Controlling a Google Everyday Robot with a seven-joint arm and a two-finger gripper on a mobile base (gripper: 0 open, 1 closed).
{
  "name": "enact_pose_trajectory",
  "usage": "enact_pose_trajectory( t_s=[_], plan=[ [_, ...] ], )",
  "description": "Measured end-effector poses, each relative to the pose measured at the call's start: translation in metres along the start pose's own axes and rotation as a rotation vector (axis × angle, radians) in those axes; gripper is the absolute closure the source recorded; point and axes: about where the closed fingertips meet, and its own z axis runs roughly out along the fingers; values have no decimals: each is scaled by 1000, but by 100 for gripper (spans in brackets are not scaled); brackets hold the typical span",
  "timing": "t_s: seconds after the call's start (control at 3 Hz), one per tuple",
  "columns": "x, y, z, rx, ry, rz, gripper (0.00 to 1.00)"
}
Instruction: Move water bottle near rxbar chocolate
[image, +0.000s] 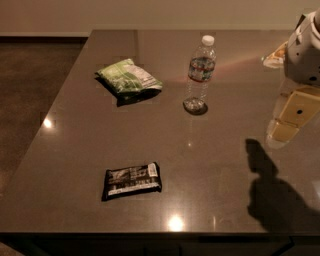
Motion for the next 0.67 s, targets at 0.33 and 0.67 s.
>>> enact_pose_trajectory(
  t_s=[0.33,0.67],
  plan=[
    [0,0,0,0,0,0,0],
    [-7,-14,7,-10,-58,15,0]
  ],
)
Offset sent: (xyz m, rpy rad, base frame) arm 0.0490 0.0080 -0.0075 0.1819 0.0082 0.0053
